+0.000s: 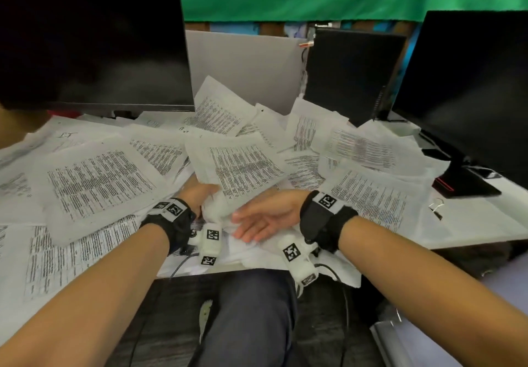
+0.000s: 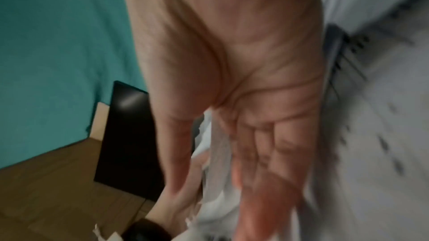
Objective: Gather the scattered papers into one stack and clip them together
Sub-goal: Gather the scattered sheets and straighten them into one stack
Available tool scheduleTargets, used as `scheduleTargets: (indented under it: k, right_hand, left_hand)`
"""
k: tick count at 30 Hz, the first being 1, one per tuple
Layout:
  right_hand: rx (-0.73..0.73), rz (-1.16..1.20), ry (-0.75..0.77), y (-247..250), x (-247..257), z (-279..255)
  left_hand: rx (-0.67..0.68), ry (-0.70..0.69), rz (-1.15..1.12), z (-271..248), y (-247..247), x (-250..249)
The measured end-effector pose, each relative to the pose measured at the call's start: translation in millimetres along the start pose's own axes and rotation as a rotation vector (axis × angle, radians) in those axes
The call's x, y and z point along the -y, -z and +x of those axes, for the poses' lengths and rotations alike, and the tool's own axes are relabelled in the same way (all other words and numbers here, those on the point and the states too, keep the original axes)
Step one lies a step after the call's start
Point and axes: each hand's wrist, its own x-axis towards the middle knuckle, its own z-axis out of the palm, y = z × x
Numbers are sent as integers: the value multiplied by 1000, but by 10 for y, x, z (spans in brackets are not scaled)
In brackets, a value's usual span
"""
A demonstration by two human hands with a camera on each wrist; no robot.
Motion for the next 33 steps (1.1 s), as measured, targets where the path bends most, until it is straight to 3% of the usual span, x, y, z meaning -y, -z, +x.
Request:
scheduleTargets:
  k: [2, 5, 6, 8, 10, 12, 14, 17, 19, 22, 25, 28, 31, 33]
  right_hand:
    - [-64, -310, 24, 122, 53, -250]
    - [-403, -787, -40, 399, 56, -638]
    - [-501, -949, -108, 487, 2, -750]
    - [-534, -1174, -285, 569, -164, -833]
    - [-449, -1149, -409, 602, -399, -792]
    - [-432, -1108, -426, 606, -568, -700]
    - [-479, -1082, -354, 590, -628, -638]
    - [-609, -1026, -203, 597, -619, -675]
    - [-592, -963, -178, 667, -655, -742]
    - [-428, -981, -281, 644, -808, -810]
    - [-508, -1155, -284, 471, -866, -797]
    - [-478, -1201, -263, 562, -477, -946]
    - [-676, -1146, -202, 833, -16, -1178]
    - [-978, -1177, -108, 1035, 193, -1282]
  left_hand:
    - [-26, 19, 58, -5, -2, -6]
    - [-184, 50, -1, -84, -33, -199]
    - [-214, 46, -11, -88, -66, -250]
    - [-238, 32, -102, -46, -85, -338]
    - [-176, 47, -233, -61, -198, -429]
    - [-4, 56, -334, -58, -320, -513]
    - [115, 64, -371, -57, -437, -533]
    - [198, 63, -254, -81, -579, -543]
    - [293, 74, -211, -98, -661, -554]
    - [242, 46, -108, -97, -690, -530]
    - [220, 80, -76, -50, -557, -443]
    - [214, 76, -13, -29, -424, -401]
    - [212, 129, -31, -32, -371, -310]
    - [222, 169, -90, -58, -362, -273]
